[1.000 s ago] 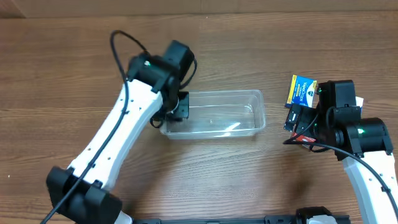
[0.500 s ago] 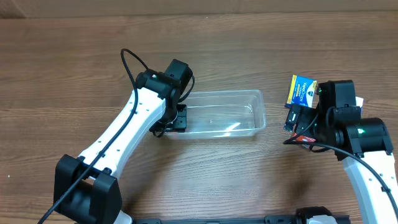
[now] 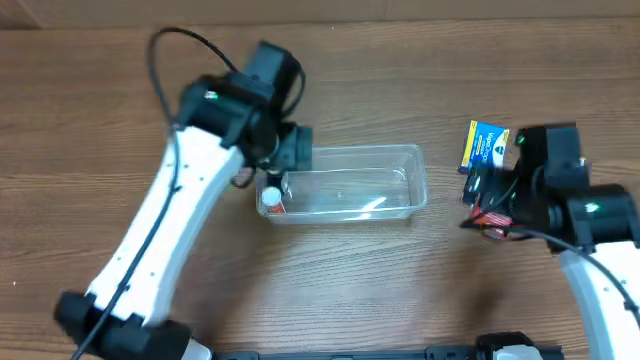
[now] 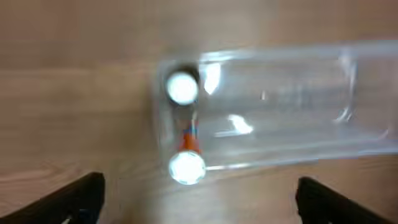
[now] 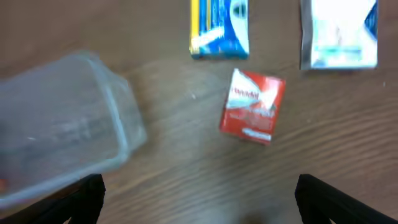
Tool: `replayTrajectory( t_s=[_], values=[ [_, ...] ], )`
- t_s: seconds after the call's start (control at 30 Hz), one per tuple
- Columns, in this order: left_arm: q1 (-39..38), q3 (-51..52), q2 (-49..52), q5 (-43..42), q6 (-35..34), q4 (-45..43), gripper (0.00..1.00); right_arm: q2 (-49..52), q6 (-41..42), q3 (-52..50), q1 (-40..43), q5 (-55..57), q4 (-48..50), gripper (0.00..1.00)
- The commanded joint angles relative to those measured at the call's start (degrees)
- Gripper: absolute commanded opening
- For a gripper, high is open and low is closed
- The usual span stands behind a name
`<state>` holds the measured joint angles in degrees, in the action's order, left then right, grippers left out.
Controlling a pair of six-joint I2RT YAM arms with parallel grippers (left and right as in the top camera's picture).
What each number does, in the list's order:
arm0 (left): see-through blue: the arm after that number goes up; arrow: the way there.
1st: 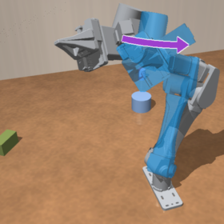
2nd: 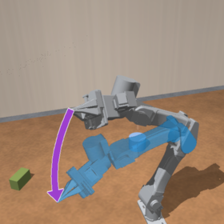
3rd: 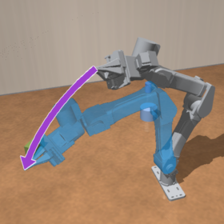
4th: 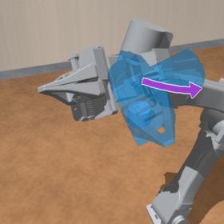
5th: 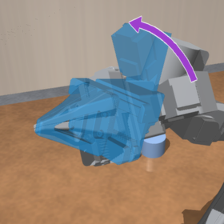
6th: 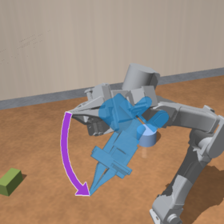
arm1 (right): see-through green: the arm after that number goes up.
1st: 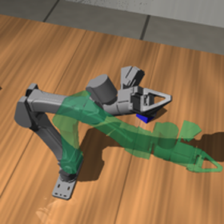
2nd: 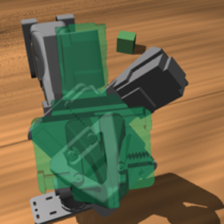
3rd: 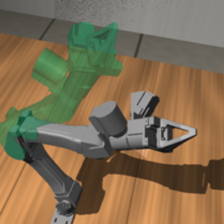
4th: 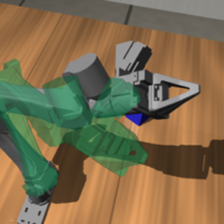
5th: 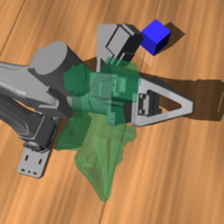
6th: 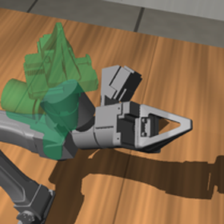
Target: Pack container
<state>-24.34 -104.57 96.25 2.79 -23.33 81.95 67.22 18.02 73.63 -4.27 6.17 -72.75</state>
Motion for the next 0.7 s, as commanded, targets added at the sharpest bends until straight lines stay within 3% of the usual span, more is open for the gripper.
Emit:
replayTrajectory(
  t_s=[0.0, 0.07, 0.13, 0.4, 0.67],
  values=[
    [6.9, -3.3, -4.2, 2.0, 0.2, 0.8, 1.00, 8.2, -2.2, 19.1, 3.3, 0.2, -1.6, 1.00],
    [15.1, -3.3, -5.2, -1.2, 0.0, 0.7, 1.00, 19.5, -5.4, 32.2, 6.3, 0.2, -5.4, 1.00],
    [19.9, -3.3, -5.1, -2.7, 0.2, 0.7, 1.00, 28.0, -6.3, 37.9, 8.4, 0.2, -5.4, 1.00],
    [24.0, -3.3, -5.0, -2.4, 1.5, -0.6, 1.00, 52.3, -7.8, 38.1, 9.9, 0.2, -4.2, 1.00],
    [24.0, -3.3, -4.8, -2.4, 1.5, -0.7, 1.00, 62.7, -8.5, 37.0, 10.4, 0.2, -3.4, 1.00]
  ],
)
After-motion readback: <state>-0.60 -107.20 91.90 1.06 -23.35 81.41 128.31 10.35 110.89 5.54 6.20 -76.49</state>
